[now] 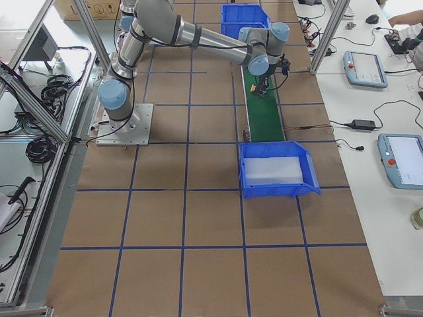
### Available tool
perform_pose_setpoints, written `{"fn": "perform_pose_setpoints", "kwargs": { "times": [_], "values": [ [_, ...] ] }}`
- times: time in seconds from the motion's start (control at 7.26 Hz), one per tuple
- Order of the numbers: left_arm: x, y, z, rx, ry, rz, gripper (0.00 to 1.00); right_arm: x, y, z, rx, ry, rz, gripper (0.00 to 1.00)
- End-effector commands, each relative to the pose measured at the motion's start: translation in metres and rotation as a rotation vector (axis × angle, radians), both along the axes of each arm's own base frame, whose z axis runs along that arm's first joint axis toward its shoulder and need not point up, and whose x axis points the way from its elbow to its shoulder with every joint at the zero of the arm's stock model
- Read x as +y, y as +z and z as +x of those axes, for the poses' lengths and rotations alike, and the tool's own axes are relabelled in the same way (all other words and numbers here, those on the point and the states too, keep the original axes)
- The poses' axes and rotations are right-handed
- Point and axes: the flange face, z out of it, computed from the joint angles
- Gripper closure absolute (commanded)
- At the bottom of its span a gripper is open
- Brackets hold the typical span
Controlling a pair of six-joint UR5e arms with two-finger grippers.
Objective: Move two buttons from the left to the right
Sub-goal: 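Lower the right gripper onto the yellow button on the belt and grasp it, then carry the yellow button into the far blue bin and release it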
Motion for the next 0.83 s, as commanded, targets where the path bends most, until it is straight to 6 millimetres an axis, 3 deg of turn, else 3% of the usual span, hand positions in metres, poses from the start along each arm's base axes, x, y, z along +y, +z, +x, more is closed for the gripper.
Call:
{"fn": "perform_pose_setpoints", "kwargs": {
  "times": [0.0,0.14,0.28,0.41,0.55,0.69],
  "values": [
    [0.000,0.000,0.000,0.000,0.000,0.000,0.00,-0.001,0.042,-0.010,0.075,0.078,-0.067,0.86],
    [0.000,0.000,0.000,0.000,0.000,0.000,0.00,-0.002,0.074,-0.013,0.075,0.137,-0.104,0.85],
    [0.000,0.000,0.000,0.000,0.000,0.001,0.00,-0.001,0.102,-0.033,0.079,0.170,-0.119,0.85],
    [0.000,0.000,0.000,-0.002,0.000,0.000,0.00,0.004,0.131,-0.074,0.073,0.215,-0.117,0.86],
    [0.000,0.000,0.000,-0.002,0.000,0.001,0.00,0.008,0.148,-0.125,0.075,0.246,-0.120,0.86],
    [0.000,0.000,0.000,-0.002,0.000,0.000,0.00,0.014,0.162,-0.164,0.081,0.294,-0.115,0.85]
  ]
}}
